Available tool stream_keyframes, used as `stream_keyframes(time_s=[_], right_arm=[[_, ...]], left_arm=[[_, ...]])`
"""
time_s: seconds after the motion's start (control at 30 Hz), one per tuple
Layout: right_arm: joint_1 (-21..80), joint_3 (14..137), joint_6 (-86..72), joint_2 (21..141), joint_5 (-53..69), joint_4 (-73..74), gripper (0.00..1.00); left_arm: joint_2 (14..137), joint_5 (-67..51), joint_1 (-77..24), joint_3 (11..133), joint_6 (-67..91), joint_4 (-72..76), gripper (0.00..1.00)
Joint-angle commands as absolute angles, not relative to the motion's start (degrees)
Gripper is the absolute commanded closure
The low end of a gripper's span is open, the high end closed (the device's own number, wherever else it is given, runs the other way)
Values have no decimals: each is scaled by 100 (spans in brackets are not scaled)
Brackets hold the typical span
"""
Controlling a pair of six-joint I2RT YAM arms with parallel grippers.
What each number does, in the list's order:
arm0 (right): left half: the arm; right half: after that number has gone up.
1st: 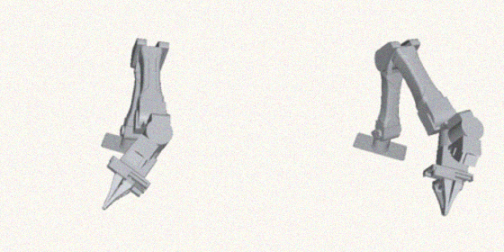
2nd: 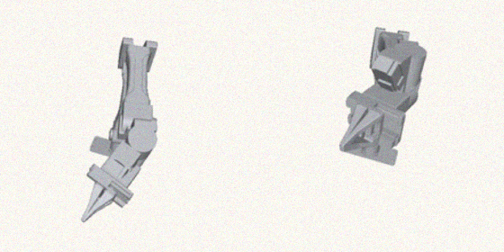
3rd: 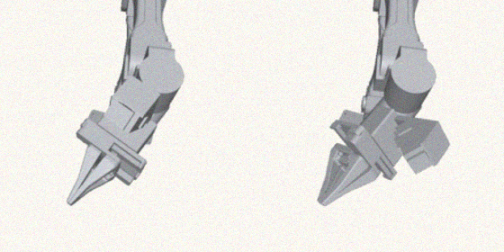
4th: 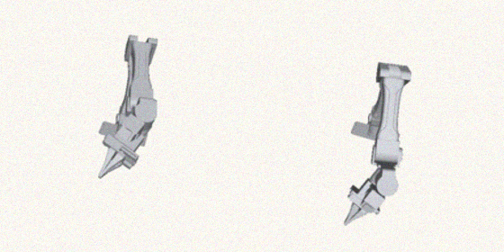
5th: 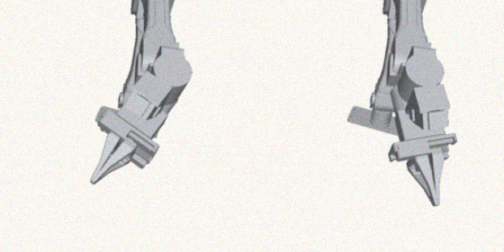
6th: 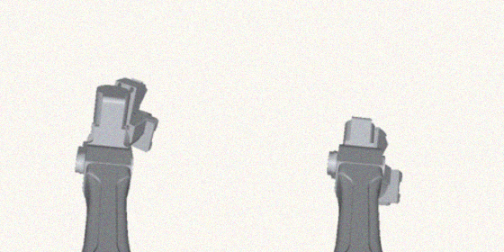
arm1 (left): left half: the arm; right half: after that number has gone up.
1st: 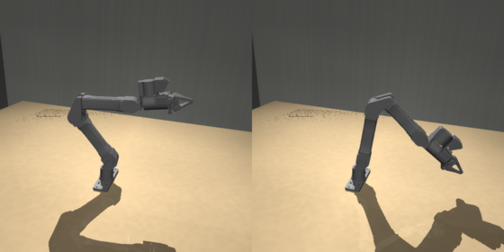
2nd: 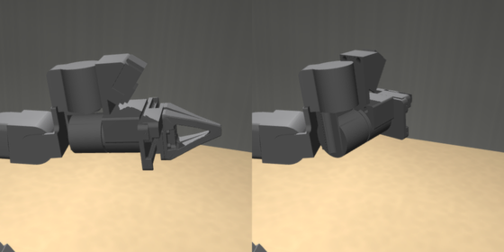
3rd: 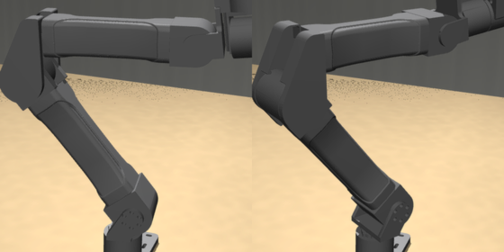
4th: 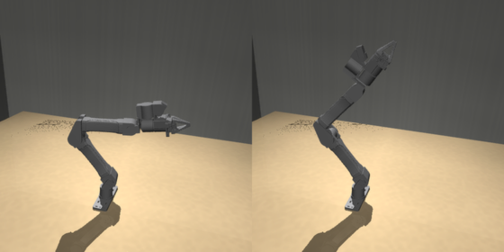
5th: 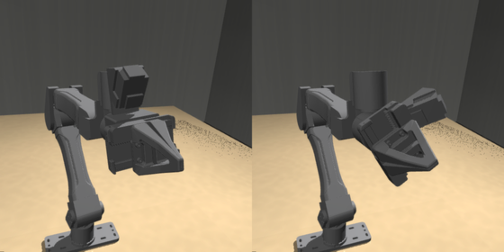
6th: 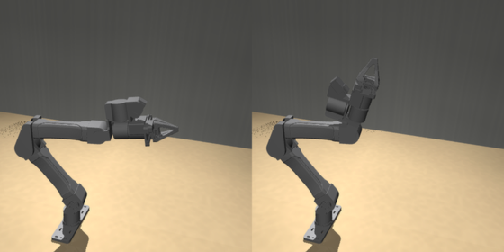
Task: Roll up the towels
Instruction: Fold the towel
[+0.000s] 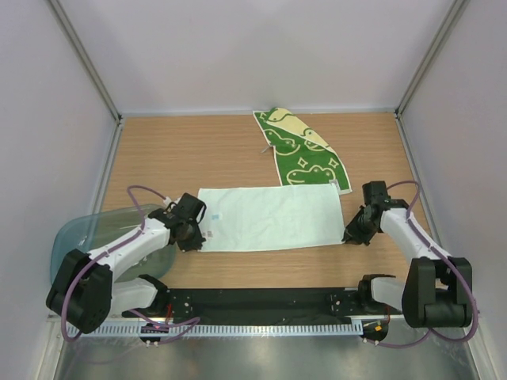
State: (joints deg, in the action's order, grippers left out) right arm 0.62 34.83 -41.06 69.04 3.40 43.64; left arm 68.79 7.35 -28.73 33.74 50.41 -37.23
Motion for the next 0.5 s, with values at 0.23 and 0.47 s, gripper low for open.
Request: stream_keyframes(time_s=[0.23, 0.47], right_arm=[[-334, 4140, -4008, 5898, 378, 5106, 99], [-334, 4701, -3806, 6389, 598, 4896, 99]], left_arm=[[6645, 123, -2883, 3893, 4931, -4025, 100], [6802, 193, -2865, 4832, 4729, -4421, 100]])
